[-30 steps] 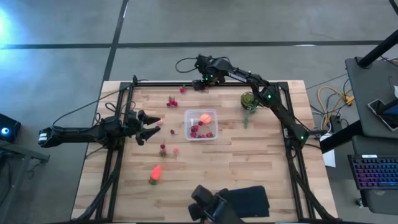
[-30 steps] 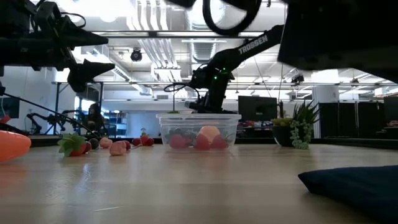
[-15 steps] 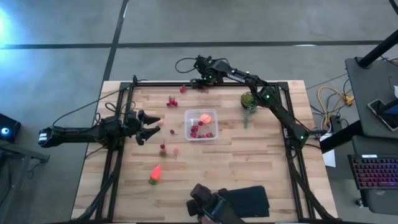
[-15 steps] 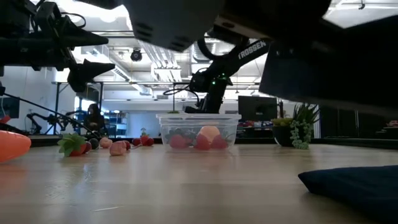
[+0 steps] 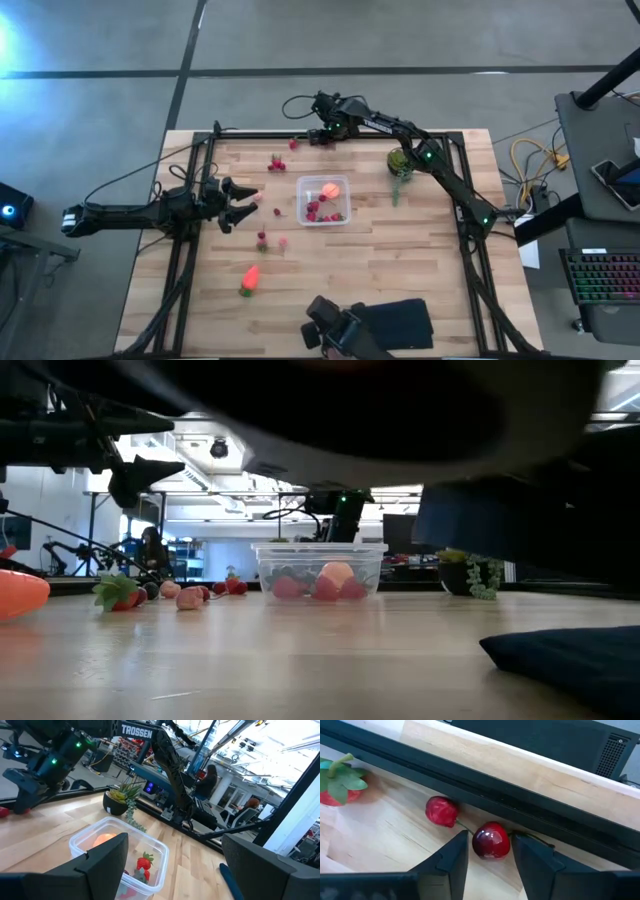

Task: Pick and placing Produce into tupperware
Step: Put the red cherry into the transparent bin

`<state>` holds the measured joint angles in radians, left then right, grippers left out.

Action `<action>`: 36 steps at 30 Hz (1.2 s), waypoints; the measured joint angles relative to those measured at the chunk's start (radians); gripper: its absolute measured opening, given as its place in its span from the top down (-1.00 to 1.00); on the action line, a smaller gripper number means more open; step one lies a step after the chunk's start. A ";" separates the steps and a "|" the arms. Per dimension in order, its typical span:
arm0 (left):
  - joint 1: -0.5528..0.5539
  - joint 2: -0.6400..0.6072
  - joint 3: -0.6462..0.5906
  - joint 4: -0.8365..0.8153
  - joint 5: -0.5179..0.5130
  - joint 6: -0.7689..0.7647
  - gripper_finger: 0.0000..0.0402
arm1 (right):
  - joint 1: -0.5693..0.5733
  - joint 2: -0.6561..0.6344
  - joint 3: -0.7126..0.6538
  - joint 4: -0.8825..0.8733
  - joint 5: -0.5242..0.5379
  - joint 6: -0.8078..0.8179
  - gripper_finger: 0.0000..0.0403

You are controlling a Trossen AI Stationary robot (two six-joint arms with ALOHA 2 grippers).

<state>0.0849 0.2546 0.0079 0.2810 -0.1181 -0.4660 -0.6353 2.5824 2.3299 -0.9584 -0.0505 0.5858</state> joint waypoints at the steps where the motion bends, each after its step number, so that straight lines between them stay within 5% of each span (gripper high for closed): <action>1: 0.000 0.000 0.000 0.000 0.000 0.000 -0.53 | 0.000 0.000 0.000 0.000 0.000 -0.003 0.30; 15: 0.000 0.000 0.000 0.000 0.000 0.000 -0.53 | 0.004 -0.011 0.000 -0.026 0.000 -0.022 0.50; 24: 0.000 0.000 0.000 0.000 0.000 0.001 -0.53 | 0.036 -0.127 0.006 -0.121 -0.024 -0.121 0.50; 36: 0.000 0.000 0.000 0.000 0.000 0.000 -0.53 | 0.365 -0.267 0.007 -0.354 -0.064 -0.333 0.50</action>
<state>0.0853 0.2546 0.0081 0.2810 -0.1177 -0.4656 -0.2701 2.3157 2.3371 -1.3125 -0.1150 0.2527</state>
